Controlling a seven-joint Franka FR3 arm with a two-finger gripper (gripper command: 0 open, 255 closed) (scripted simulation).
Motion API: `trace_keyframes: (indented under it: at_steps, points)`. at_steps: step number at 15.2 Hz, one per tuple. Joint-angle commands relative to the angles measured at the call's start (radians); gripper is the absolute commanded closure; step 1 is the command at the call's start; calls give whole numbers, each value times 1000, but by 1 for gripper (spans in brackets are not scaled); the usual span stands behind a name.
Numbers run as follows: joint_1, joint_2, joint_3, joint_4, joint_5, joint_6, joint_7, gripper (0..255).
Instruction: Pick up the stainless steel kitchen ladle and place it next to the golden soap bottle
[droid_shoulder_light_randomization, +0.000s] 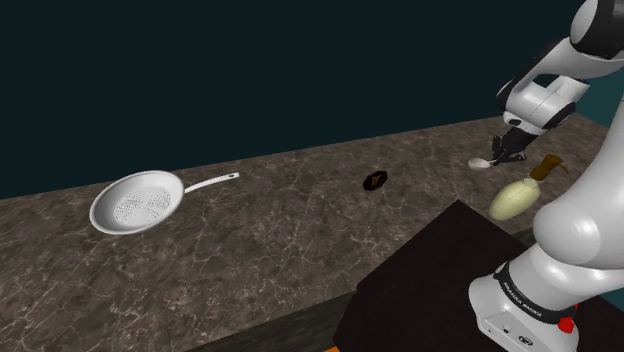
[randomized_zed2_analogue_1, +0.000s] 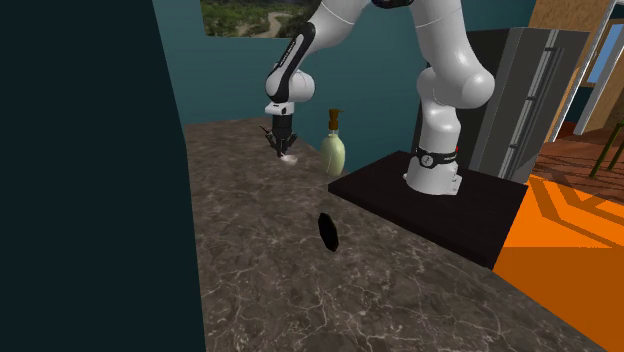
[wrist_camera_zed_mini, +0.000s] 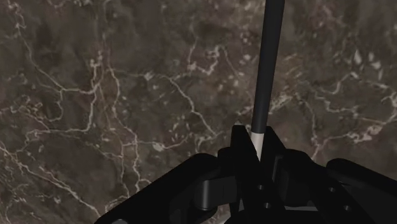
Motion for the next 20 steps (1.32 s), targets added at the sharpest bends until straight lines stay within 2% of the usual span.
trace_keyframes:
  at_steps: [1,7,15,16,20]
  points:
    - [-13,24,17,5,23,16,-18,255]
    - [-57,101,74,27,93,66,-72,255]
    - [-57,101,75,27,93,66,-72,255]
    - [-57,101,75,27,93,66,-72,0]
    - [-57,101,75,27,93,66,-72,0]
